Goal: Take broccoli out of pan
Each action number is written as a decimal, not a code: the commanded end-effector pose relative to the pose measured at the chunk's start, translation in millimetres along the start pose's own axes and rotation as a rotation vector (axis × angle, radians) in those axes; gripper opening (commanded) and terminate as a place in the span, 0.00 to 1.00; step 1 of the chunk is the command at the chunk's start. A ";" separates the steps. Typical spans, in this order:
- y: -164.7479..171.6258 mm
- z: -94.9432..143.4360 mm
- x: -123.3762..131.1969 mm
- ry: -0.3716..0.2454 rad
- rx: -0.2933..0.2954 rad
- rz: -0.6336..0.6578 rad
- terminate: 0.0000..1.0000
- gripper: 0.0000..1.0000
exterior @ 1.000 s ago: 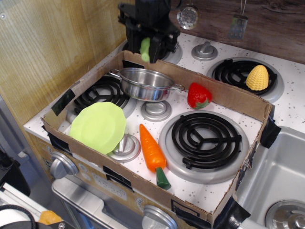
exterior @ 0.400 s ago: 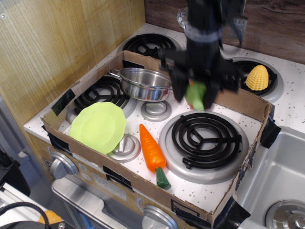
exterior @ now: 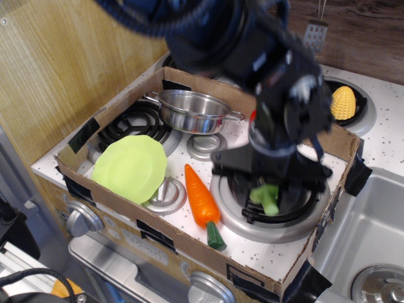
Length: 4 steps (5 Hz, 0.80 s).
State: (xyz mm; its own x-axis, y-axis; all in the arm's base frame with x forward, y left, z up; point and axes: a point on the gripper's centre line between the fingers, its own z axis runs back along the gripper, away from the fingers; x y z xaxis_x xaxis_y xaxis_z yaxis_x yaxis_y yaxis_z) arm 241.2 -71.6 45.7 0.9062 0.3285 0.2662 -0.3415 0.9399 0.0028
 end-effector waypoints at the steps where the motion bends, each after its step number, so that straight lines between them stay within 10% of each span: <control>1: -10.3 4.4 -7.5 -0.023 -0.033 0.072 0.00 0.00; 2: -8.6 0.1 -11.1 -0.005 -0.057 0.077 0.00 0.00; 3: -6.2 -0.2 -10.1 -0.004 -0.072 0.053 0.00 1.00; 4: -8.7 15.3 -0.1 0.021 -0.026 0.041 0.00 1.00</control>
State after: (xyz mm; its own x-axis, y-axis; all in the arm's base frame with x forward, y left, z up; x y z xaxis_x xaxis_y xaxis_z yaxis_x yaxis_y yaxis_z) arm 222.6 -76.4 45.8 0.9083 0.3639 0.2065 -0.3727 0.9280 0.0040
